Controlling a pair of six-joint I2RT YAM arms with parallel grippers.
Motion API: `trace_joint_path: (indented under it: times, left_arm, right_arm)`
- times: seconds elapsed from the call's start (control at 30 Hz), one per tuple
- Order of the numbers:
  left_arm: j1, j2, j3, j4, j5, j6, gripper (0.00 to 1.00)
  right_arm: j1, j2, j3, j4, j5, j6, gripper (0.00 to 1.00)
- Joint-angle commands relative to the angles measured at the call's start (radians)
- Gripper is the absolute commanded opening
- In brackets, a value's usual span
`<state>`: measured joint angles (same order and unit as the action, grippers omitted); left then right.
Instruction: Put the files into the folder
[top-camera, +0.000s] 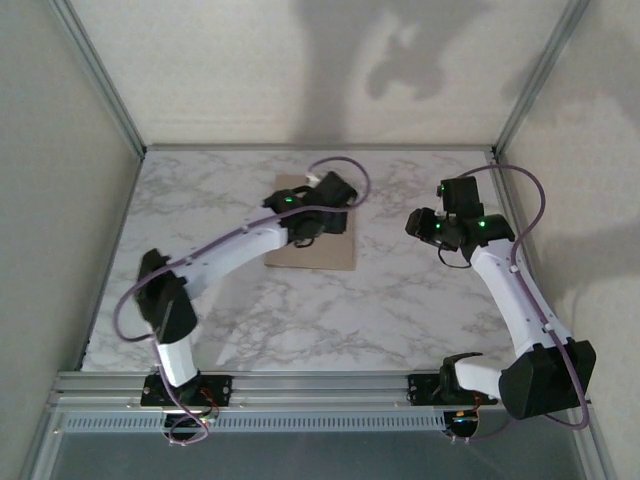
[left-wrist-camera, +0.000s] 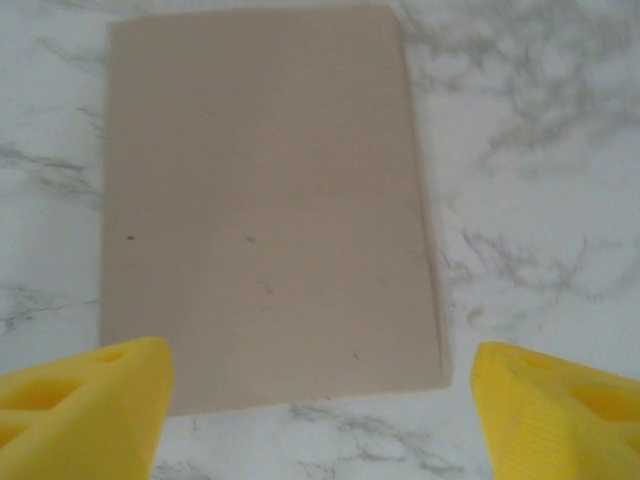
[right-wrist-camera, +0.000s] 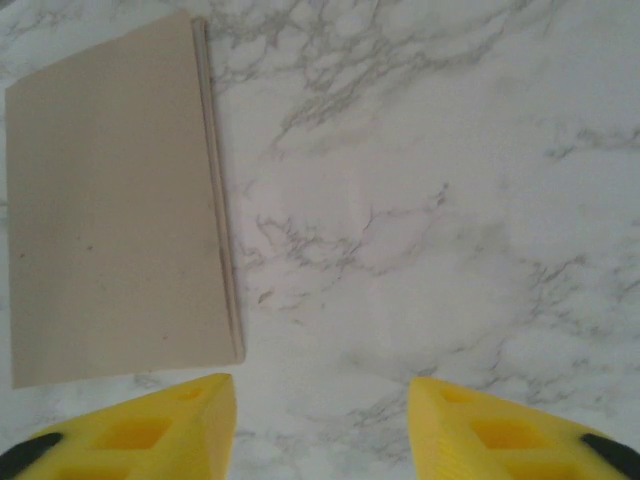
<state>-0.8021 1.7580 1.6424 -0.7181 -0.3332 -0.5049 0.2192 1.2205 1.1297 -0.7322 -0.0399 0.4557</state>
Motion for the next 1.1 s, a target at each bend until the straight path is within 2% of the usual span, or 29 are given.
trace_joint_path:
  times: [0.0, 0.1, 0.13, 0.17, 0.2, 0.37, 0.5, 0.57, 0.63, 0.77, 0.87, 1.0, 1.07]
  left_arm:
    - [0.102, -0.174, -0.204, 0.272, -0.060, -0.016, 0.89]
    - [0.219, -0.310, -0.397, 0.433, -0.166, -0.017, 0.99]
    - [0.253, -0.344, -0.455, 0.471, -0.204, -0.011, 0.99]
    - [0.289, -0.381, -0.520, 0.525, -0.244, 0.003, 1.00]
    - [0.331, -0.413, -0.589, 0.579, -0.279, 0.015, 0.99]
    - [0.541, -0.502, -0.860, 0.793, -0.387, 0.061, 0.99]
    - [0.635, -0.594, -1.094, 1.054, -0.429, 0.201, 1.00]
    - [0.688, -0.620, -1.192, 1.183, -0.390, 0.247, 1.00]
    - [0.759, -0.621, -1.251, 1.238, -0.320, 0.235, 1.00]
    - [0.860, -0.604, -1.348, 1.405, -0.135, 0.222, 1.00]
    - [0.877, -0.561, -1.390, 1.562, -0.042, 0.243, 1.00]
    - [0.883, -0.447, -1.423, 1.781, 0.030, 0.294, 0.99]
    - [0.881, -0.406, -1.437, 1.867, 0.063, 0.320, 1.00]
  right_arm:
    - [-0.004, -0.003, -0.036, 0.081, 0.102, -0.044, 0.55]
    - [-0.004, 0.012, -0.057, 0.137, 0.195, -0.067, 0.69]
    - [-0.004, 0.017, -0.067, 0.155, 0.222, -0.072, 0.77]
    - [-0.008, 0.024, -0.083, 0.184, 0.250, -0.070, 0.94]
    - [-0.017, 0.034, -0.097, 0.210, 0.274, -0.057, 0.99]
    - [-0.033, 0.093, -0.192, 0.388, 0.436, -0.059, 0.99]
    - [-0.038, 0.116, -0.314, 0.621, 0.525, -0.131, 0.99]
    - [-0.038, 0.121, -0.370, 0.718, 0.561, -0.169, 0.99]
    - [-0.051, 0.135, -0.405, 0.780, 0.563, -0.197, 0.99]
    - [-0.065, 0.193, -0.482, 0.958, 0.578, -0.250, 0.99]
    - [-0.077, 0.244, -0.544, 1.106, 0.528, -0.293, 0.99]
    - [-0.082, 0.260, -0.562, 1.214, 0.428, -0.387, 0.99]
    - [-0.083, 0.268, -0.604, 1.327, 0.380, -0.424, 0.99]
